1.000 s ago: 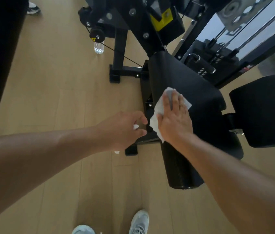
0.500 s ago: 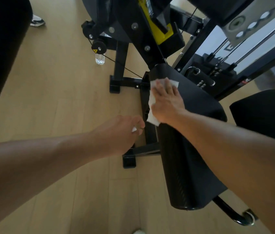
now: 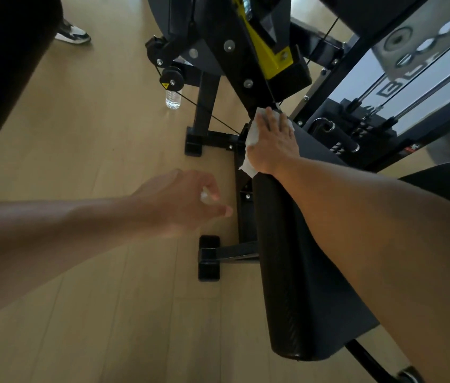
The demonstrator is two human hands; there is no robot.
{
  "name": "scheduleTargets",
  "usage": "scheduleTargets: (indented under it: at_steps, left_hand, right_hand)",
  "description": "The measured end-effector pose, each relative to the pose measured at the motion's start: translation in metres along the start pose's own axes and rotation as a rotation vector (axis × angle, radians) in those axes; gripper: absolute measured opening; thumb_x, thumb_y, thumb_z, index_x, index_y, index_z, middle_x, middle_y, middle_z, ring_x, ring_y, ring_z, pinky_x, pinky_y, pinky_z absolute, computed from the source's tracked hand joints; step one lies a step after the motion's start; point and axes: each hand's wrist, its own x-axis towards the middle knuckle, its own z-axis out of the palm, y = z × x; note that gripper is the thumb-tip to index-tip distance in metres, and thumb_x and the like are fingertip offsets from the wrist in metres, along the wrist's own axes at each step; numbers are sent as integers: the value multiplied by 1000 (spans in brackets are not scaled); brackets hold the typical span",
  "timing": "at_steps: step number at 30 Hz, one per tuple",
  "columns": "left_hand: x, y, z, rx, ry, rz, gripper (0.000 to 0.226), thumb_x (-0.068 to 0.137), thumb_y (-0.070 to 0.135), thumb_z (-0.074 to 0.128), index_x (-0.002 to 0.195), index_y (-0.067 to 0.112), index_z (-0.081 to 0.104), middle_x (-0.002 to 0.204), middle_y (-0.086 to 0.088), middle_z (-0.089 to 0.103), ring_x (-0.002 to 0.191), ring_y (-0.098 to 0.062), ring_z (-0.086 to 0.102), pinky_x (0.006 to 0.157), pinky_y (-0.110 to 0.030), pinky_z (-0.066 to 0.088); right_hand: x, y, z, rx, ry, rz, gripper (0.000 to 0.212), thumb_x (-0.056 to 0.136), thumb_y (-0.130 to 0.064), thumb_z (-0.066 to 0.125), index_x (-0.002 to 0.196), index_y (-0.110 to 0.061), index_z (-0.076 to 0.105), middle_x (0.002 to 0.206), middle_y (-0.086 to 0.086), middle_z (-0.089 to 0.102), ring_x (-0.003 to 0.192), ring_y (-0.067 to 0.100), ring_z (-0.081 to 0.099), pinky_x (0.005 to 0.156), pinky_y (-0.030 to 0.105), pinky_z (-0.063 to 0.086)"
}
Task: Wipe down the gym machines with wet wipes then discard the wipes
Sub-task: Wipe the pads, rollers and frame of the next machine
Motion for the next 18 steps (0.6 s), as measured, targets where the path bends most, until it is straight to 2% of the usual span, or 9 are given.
scheduleTargets:
  at_steps: [4,6,8,10,12,14,16,18]
  left_hand:
    - [1,0,3,-53,11,-11,46,82,75,56,101,35,66,100,12,52,99,-11,57,75,-30,44]
    - [-1,3,4,-139,33,8,44,85,70,56,98,30,67,91,12,58,85,-9,63,67,-28,45]
    - [-4,7,2,-227,50,42,37,91,61,57,99,26,68,76,6,65,59,-10,68,56,-28,51]
    - [-7,8,1,-310,58,64,29,95,51,58,104,25,70,76,0,68,52,-11,69,60,-36,60]
    - [-8,6,1,-369,84,91,24,99,42,58,112,26,70,89,0,71,57,-11,71,69,-42,62]
    - [-6,5,3,-389,111,129,31,101,40,56,127,27,66,107,-2,72,74,-12,72,77,-42,61]
    - [-4,5,4,-302,111,166,41,103,40,50,143,29,54,119,-5,69,86,-10,69,83,-33,57]
    - [-4,5,7,-207,68,200,50,106,36,44,155,31,36,123,-3,67,85,-10,66,88,-33,55]
  right_hand:
    - [-11,6,2,29,-13,-9,82,102,-40,44,162,-23,-10,169,5,-18,155,32,-15,126,47,0]
    - [-26,9,6,80,5,6,82,103,-41,43,162,-22,-11,170,6,-16,156,30,-11,127,46,2]
    - [-46,13,12,146,26,38,81,104,-43,42,162,-22,-11,170,7,-14,156,27,-9,127,45,3]
    - [-73,15,17,210,32,55,80,105,-45,41,161,-22,-11,170,7,-11,157,26,-8,127,44,4]
    - [-107,17,24,242,46,62,78,106,-48,38,161,-22,-11,170,7,-10,157,25,-5,127,45,5]
    - [-145,17,30,246,58,70,77,106,-51,35,161,-22,-12,170,8,-8,157,26,-3,127,44,6]
    - [-175,16,35,189,83,51,79,105,-53,31,161,-20,-13,170,11,-7,157,27,-1,127,44,7]
    - [-185,16,38,126,94,46,80,105,-52,32,161,-17,-13,170,14,-4,157,29,1,127,45,10]
